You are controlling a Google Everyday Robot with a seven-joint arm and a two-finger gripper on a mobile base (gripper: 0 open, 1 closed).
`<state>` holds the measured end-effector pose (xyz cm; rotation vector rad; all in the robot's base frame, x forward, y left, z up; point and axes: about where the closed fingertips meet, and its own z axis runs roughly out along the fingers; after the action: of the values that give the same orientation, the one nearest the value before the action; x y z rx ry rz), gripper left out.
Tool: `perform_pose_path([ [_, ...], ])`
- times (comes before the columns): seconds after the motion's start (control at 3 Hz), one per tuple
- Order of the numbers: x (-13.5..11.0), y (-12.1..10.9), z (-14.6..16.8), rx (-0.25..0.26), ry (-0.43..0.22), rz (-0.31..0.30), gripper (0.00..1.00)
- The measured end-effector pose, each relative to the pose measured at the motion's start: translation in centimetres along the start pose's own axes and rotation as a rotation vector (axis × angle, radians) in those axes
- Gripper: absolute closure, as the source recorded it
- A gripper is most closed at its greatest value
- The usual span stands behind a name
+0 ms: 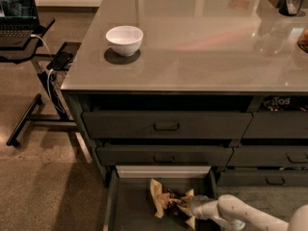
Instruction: Pick brown chip bag from bottom drawer and place on counter
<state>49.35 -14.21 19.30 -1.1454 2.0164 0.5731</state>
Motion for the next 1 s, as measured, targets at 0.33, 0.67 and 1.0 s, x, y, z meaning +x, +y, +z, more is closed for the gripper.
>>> perform_pose_path([
  [0.33, -2.8, 0.5, -4.0, -0.006, -0.032, -0.032, 1.0],
  [0.67, -6.5, 0.8, -8.7, 0.016, -0.074, -0.078, 1.0],
  [1.0, -10.0, 1.2, -12.7, 0.033, -0.105, -0.137, 1.0],
])
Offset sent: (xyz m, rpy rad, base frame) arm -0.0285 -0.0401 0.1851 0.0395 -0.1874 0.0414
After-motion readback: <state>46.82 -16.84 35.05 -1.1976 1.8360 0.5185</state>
